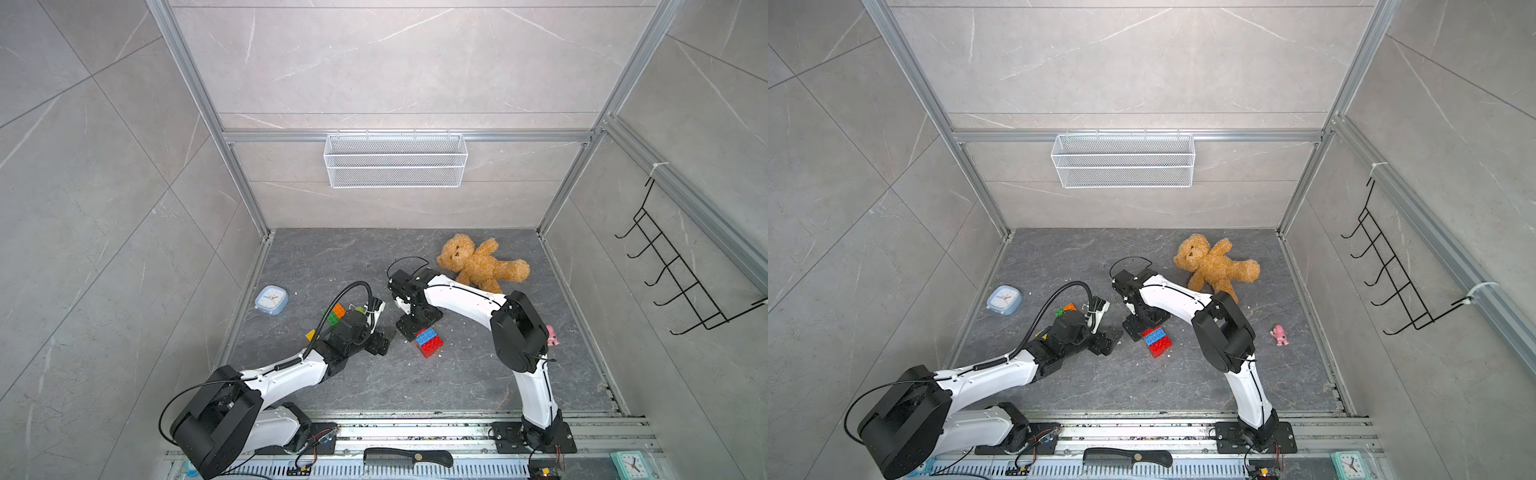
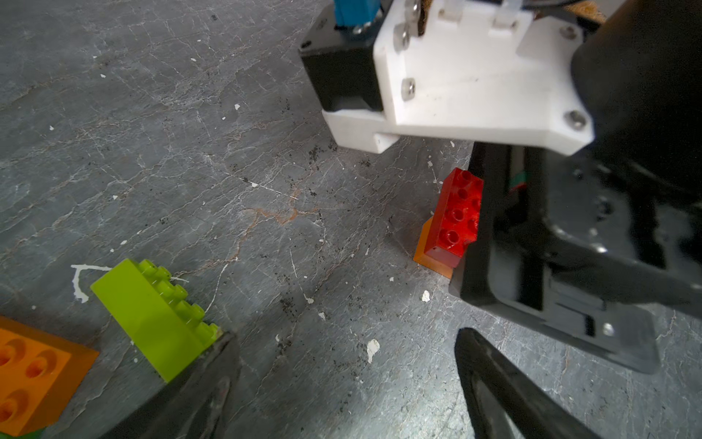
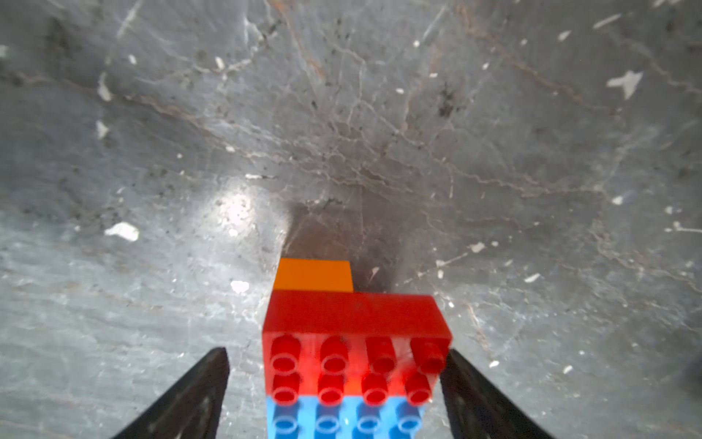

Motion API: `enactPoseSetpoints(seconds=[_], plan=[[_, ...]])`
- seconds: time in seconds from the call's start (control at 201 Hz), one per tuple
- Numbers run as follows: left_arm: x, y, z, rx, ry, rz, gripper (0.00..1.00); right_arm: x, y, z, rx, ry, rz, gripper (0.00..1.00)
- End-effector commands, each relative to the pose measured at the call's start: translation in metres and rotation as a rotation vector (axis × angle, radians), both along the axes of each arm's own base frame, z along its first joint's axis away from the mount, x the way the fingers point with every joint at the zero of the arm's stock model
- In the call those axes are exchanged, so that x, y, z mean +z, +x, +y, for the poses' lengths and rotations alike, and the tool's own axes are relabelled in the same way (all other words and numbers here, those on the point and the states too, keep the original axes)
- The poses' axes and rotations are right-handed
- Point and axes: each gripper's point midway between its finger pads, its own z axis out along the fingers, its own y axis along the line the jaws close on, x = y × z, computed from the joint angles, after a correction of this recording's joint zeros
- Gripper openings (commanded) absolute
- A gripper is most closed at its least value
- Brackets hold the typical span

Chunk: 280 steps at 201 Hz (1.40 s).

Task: Assemble a rectangle with lego
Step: Assemble the lego brick with the lego brick, then adjust the lego brick at the center of the board.

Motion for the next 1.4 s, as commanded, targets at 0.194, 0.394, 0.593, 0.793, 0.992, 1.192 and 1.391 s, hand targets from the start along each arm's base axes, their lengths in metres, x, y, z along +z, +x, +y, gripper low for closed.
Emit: enactPoseSetpoints(seconds=[0.194,0.394,0.593,0.793,0.992,1.192,1.391], plan=[[0.016,0.013,-0.009,0.012,-0.051,-0.03,0.9,0.042,0.004,-0.027,-0.168,-0.014,-0.098,0.83],[0.017,0.014,-0.01,0.008,-0.05,-0.034,0.9,0.031,0.004,-0.024,-0.17,-0.021,-0.08,0.81],[0.016,0.013,-0.008,0.008,-0.044,-0.035,0.9,-0.002,-0.003,-0.027,-0.153,-0.08,-0.027,0.79],[0.016,0.013,-0.008,0.008,-0.041,-0.038,0.9,-0.024,-0.008,-0.033,-0.151,-0.127,-0.006,0.77],[0.017,0.016,-0.008,0.009,-0.031,-0.03,0.9,0.01,0.002,-0.025,-0.168,-0.054,-0.066,0.78],[0.028,0.033,-0.011,0.008,-0.002,0.03,0.87,0.059,0.005,-0.046,-0.44,0.105,-0.14,0.81],[0.028,0.051,-0.047,-0.026,-0.107,0.248,0.77,0.048,-0.054,-0.047,-0.878,0.429,0.048,0.8]])
